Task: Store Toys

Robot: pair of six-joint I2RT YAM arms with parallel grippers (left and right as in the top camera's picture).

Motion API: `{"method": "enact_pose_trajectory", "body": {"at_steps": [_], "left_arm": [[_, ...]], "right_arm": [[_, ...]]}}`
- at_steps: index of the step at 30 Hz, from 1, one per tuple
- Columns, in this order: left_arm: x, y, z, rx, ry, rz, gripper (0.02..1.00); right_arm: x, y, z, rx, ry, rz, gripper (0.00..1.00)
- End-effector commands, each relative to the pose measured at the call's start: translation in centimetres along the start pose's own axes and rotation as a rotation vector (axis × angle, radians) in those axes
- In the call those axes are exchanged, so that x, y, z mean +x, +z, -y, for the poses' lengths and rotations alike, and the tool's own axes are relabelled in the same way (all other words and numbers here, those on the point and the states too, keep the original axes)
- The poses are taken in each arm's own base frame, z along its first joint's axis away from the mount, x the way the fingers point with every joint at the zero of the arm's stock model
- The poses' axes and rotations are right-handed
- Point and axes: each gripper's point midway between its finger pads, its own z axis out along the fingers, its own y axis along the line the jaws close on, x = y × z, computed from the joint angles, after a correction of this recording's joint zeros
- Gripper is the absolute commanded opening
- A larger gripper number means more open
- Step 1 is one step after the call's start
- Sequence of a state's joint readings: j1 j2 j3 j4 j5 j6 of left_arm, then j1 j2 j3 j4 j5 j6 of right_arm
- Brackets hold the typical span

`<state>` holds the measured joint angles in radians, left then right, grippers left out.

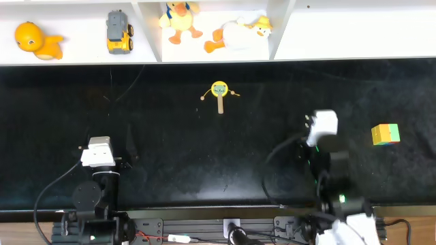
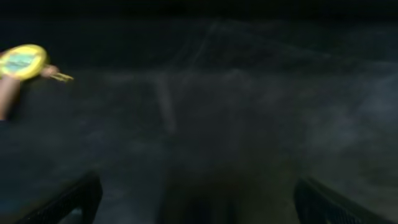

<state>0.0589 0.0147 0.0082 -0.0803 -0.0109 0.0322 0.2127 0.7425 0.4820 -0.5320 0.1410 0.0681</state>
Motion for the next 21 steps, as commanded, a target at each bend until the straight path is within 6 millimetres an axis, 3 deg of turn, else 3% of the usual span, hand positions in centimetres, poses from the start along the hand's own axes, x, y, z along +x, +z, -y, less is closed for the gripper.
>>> {"method": "enact_pose_trajectory", "body": {"at_steps": [1, 10, 15, 21], "left_arm": [[-0.2, -0.1, 0.3, 0.019, -0.006, 0.007, 0.998], [-0.2, -0.1, 0.3, 0.019, -0.006, 0.008, 0.998], [-0.2, -0.1, 0.3, 0.019, -0.006, 0.008, 0.998], [-0.2, -0.1, 0.3, 0.019, -0.006, 0.008, 0.998]], "right_arm": [[-3.4, 0.2, -3.5, 0.05, 0.151, -0.08, 0.996], [-3.7, 6.2, -15.8, 0.033, 0.115, -0.181, 0.996], [-3.3, 9.9, -19.1, 0.06, 0.164, -0.226, 0.998], [-2.9, 13.2, -21.3, 0.069, 0.157, -0.271, 0.996]]}}
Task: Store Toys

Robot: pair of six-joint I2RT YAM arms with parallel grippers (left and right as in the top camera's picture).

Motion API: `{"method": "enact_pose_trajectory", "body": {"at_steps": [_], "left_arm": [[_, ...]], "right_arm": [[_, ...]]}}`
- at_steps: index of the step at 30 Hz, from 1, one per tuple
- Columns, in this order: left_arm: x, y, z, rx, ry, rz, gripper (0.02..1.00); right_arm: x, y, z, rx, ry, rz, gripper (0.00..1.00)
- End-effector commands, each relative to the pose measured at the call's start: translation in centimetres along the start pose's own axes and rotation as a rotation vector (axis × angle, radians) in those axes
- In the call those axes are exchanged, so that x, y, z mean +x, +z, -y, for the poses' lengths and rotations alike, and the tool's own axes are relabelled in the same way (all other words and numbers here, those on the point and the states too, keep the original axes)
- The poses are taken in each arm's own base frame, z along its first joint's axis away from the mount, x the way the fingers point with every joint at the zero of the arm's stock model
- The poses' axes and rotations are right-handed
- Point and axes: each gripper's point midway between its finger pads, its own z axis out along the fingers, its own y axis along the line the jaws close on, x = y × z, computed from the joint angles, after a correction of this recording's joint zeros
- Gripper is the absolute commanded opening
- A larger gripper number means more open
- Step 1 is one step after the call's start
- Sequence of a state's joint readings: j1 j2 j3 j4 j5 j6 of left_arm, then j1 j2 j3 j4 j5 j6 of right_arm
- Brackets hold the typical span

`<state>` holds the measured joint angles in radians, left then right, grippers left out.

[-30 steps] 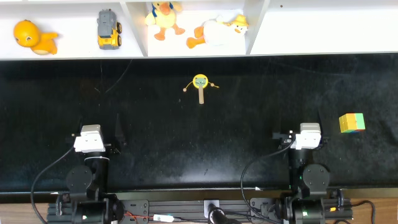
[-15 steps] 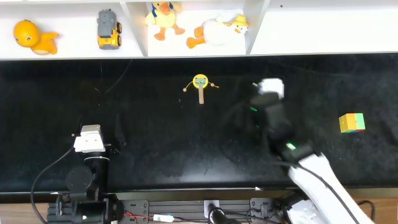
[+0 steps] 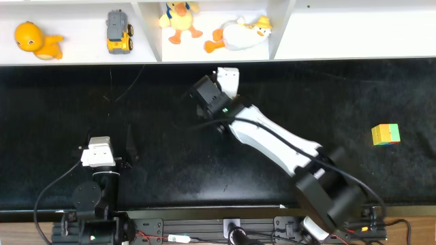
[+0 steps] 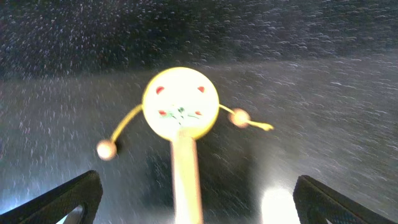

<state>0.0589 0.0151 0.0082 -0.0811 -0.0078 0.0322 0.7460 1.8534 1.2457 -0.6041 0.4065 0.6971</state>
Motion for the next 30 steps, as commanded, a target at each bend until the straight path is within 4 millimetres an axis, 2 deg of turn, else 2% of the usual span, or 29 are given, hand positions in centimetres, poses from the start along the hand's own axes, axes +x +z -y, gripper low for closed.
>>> {"method": "enact_pose_trajectory", "body": {"at_steps": [1, 4, 9, 15, 18, 20, 21, 22, 24, 26, 30], "left_arm": [[-0.2, -0.1, 0.3, 0.016, -0.006, 0.009, 0.998], [-0.2, -0.1, 0.3, 0.016, -0.006, 0.009, 0.998], [-0.2, -0.1, 0.3, 0.016, -0.006, 0.009, 0.998], [-0.2, -0.1, 0.3, 0.016, -0.006, 0.009, 0.998], [-0.2, -0.1, 0.3, 0.016, -0.006, 0.009, 0.998], [-0.2, -0.1, 0.3, 0.016, -0.006, 0.008, 0.998], [-0.2, -0.1, 0.3, 0.016, -0.006, 0.009, 0.998], [-0.2, -0.1, 0.3, 0.016, -0.006, 0.009, 0.998], [-0.2, -0.1, 0.3, 0.016, -0.006, 0.009, 0.998], [-0.2, -0.1, 0.3, 0.016, -0.006, 0.009, 0.998], [-0.2, -0.1, 0.3, 0.016, -0.006, 0.009, 0.998]], "right_arm": [[-0.9, 0.9, -1.7, -0.019, 0.054, -0.005, 0.998], [0.7, 1.7, -2.5, -0.048, 0.043, -0.082, 0.998], [3.1, 2.0, -0.4, 0.037, 0.045, -0.175, 0.998], [2.6, 2.3, 0.7, 0.066, 0.054, -0.175, 0.904], [2.4, 2.4, 1.0, 0.071, 0.06, -0.174, 0.752], [2.3, 2.4, 1.1, 0.079, 0.058, -0.165, 0.533], [2.2, 2.4, 1.2, 0.082, 0.057, -0.162, 0.474], [2.2, 2.4, 1.2, 0.082, 0.057, -0.162, 0.358], [2.3, 2.4, 1.2, 0.081, 0.057, -0.164, 0.211], [2.3, 2.4, 1.2, 0.079, 0.058, -0.165, 0.112], [1.7, 1.7, 1.3, 0.069, 0.062, -0.154, 0.051]]}}
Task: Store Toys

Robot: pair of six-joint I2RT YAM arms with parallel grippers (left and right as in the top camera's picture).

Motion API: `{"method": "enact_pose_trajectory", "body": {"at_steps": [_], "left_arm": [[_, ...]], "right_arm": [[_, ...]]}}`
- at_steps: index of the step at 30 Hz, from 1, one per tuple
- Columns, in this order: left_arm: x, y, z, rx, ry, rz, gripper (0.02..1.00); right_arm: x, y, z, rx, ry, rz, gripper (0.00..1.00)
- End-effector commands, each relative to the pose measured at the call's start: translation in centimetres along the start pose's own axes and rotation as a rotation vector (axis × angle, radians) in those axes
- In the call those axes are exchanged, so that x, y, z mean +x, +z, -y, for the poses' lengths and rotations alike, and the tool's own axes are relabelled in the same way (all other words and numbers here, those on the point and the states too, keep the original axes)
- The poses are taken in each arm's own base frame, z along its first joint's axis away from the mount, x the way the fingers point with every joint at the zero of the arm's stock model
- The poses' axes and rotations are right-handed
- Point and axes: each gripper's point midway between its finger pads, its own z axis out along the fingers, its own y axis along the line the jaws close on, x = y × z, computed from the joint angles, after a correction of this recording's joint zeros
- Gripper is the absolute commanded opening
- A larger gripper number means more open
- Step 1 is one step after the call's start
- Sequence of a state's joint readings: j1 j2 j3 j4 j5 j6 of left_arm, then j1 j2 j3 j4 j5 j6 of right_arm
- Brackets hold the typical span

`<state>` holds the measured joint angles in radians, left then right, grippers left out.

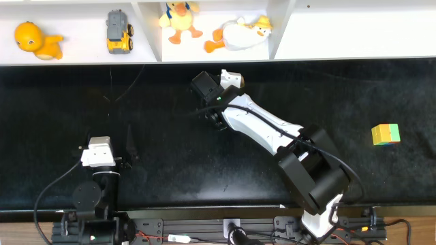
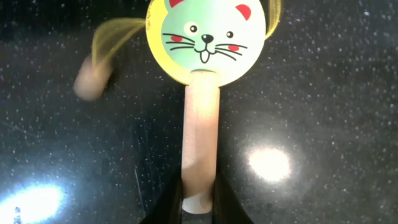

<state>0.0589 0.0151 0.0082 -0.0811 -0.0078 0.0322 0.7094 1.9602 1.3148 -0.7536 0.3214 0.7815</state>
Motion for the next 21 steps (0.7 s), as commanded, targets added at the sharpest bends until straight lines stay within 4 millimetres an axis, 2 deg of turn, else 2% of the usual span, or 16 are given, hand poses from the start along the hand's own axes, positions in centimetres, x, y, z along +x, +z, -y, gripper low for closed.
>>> {"method": "enact_pose_trajectory", "body": {"at_steps": [1, 4, 7, 11, 15, 18, 21], "left_arm": [[-0.2, -0.1, 0.3, 0.016, -0.006, 0.009, 0.998], [-0.2, -0.1, 0.3, 0.016, -0.006, 0.009, 0.998], [-0.2, -0.1, 0.3, 0.016, -0.006, 0.009, 0.998], [-0.2, -0.1, 0.3, 0.016, -0.006, 0.009, 0.998], [-0.2, -0.1, 0.3, 0.016, -0.006, 0.009, 0.998], [-0.2, -0.1, 0.3, 0.016, -0.006, 0.009, 0.998], [-0.2, -0.1, 0.3, 0.016, -0.006, 0.009, 0.998]], "right_arm": [[-1.3, -1.5, -0.3, -0.024, 0.002, 0.034, 0.045], [-1.5, -3.2, 0.6, -0.04, -0.036, 0.062, 0.045], [-0.6, -4.7, 3.0, -0.041, -0.035, 0.072, 0.051], [1.4, -6.3, 8.1, -0.031, 0.005, 0.074, 0.053], [3.7, -8.4, 15.0, 0.069, 0.052, 0.064, 0.045], [3.5, -10.2, 19.2, 0.179, 0.047, 0.08, 0.042], [1.8, -11.0, 21.2, 0.22, -0.058, 0.096, 0.045]]}}
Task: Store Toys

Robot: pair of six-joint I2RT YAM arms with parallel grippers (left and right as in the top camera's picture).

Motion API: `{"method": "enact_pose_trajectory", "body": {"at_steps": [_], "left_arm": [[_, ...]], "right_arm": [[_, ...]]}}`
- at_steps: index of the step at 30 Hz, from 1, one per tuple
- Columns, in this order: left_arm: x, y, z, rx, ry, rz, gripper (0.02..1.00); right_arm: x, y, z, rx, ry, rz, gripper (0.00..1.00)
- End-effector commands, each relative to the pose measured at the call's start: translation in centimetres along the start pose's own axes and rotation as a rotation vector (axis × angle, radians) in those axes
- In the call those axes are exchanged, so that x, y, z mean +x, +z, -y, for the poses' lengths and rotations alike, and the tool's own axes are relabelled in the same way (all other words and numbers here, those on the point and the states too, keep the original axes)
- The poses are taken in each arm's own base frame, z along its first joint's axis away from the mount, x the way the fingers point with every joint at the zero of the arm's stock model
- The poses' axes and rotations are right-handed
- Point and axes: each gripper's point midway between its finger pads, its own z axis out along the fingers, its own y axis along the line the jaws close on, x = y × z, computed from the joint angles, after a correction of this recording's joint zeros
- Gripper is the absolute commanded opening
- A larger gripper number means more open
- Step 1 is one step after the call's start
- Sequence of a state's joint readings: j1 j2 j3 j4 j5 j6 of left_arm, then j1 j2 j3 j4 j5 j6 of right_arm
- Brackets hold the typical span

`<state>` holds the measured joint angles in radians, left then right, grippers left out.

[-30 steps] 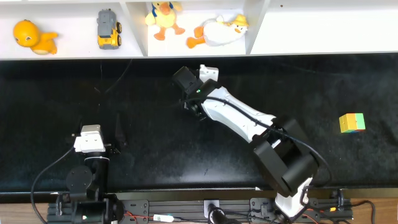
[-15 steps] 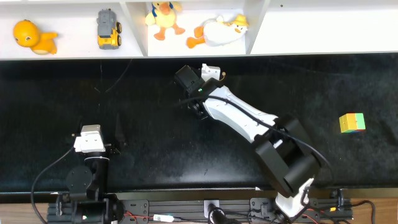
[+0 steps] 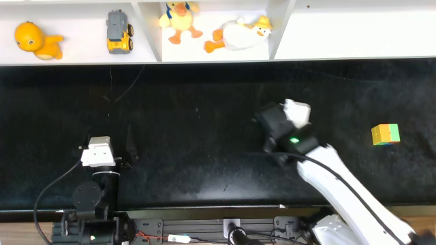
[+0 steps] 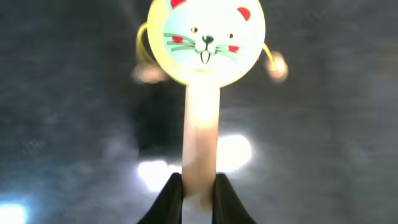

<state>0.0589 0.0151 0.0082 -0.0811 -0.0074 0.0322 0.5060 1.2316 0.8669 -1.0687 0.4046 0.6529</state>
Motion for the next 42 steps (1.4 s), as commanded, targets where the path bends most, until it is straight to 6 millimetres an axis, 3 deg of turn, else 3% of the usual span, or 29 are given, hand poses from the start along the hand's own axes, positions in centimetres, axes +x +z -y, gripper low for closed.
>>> {"method": "enact_pose_trajectory", "body": {"at_steps": [1, 5, 12, 21, 26, 31, 34, 38, 42], "left_arm": [[-0.2, -0.1, 0.3, 0.015, -0.006, 0.009, 0.996], [-0.2, -0.1, 0.3, 0.015, -0.006, 0.009, 0.998], [-0.2, -0.1, 0.3, 0.015, -0.006, 0.009, 0.998], [-0.2, -0.1, 0.3, 0.015, -0.006, 0.009, 0.996], [-0.2, -0.1, 0.3, 0.015, -0.006, 0.009, 0.998], [-0.2, -0.1, 0.3, 0.015, -0.006, 0.009, 0.998], [-0.2, -0.1, 0.3, 0.015, -0.006, 0.009, 0.998], [-0.2, -0.1, 0.3, 0.015, -0.006, 0.009, 0.998], [-0.2, -0.1, 0.3, 0.015, -0.006, 0.009, 0.998]], "right_arm": [[-3.7, -0.9, 2.5, 0.063, -0.134, 0.095, 0.045], [-8.4, -1.0, 2.8, 0.075, -0.244, 0.158, 0.053], [-17.2, -0.3, 0.5, 0.078, -0.306, 0.276, 0.06], [-24.3, 2.9, -2.4, 0.04, -0.24, 0.353, 0.128], [-24.4, 4.8, -3.5, 0.001, -0.244, 0.321, 0.211], [-24.4, 4.9, -3.7, -0.008, -0.247, 0.321, 0.301], [-24.8, 3.6, -3.5, -0.02, -0.237, 0.348, 0.308], [-24.1, -0.2, -3.2, -0.093, -0.229, 0.397, 0.389], [-19.8, -2.9, -1.7, -0.143, -0.203, 0.403, 0.54]]}}
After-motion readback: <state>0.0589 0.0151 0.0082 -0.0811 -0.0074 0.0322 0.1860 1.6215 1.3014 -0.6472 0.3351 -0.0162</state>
